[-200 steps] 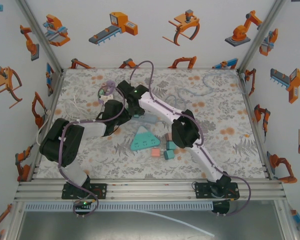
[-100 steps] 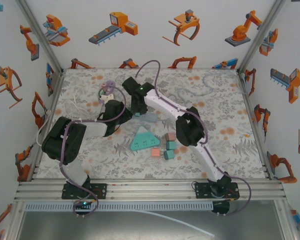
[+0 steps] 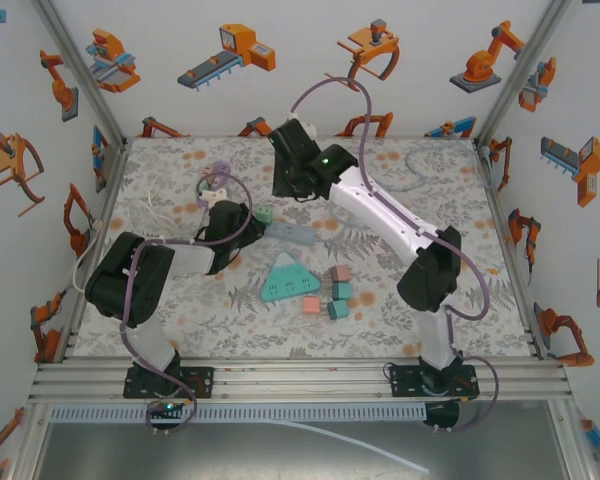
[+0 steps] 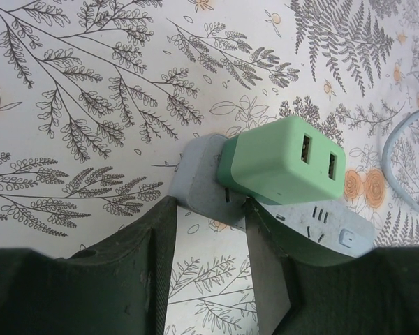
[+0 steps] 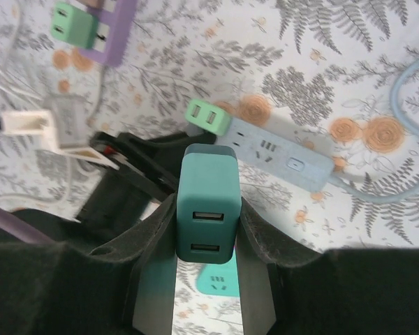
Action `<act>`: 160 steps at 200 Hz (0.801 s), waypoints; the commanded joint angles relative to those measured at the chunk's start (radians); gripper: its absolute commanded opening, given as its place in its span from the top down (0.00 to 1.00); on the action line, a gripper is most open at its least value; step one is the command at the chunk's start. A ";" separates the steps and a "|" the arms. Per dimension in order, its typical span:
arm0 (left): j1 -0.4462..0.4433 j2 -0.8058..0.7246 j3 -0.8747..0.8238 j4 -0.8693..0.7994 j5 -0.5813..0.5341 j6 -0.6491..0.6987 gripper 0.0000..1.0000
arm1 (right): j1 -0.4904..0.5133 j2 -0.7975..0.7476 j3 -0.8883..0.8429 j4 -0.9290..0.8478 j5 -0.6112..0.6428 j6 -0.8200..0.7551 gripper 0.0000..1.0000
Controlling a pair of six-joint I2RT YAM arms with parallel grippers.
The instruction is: Pull the plug off the socket
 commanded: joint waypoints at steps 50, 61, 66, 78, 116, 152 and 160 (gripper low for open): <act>-0.004 -0.141 -0.030 -0.320 0.134 0.142 0.45 | -0.229 -0.606 -0.751 0.355 -0.275 -0.039 1.00; -0.006 -0.208 -0.019 -0.364 0.132 0.154 0.43 | -0.311 -0.713 -0.902 0.396 -0.341 -0.018 1.00; -0.007 -0.243 -0.018 -0.383 0.136 0.160 0.43 | -0.346 -0.758 -0.963 0.407 -0.361 -0.016 1.00; -0.011 -0.336 -0.015 -0.419 0.157 0.185 0.39 | -0.410 -0.850 -1.088 0.412 -0.384 -0.022 1.00; -0.038 -0.627 -0.002 -0.504 0.372 0.321 0.27 | -0.569 -0.975 -1.377 0.502 -0.579 -0.037 1.00; -0.081 -0.789 0.034 -0.648 0.461 0.413 0.17 | -0.578 -0.855 -1.508 0.719 -0.785 -0.036 0.97; -0.087 -0.814 0.033 -0.671 0.462 0.425 0.15 | -0.578 -0.822 -1.518 0.742 -0.796 -0.038 0.96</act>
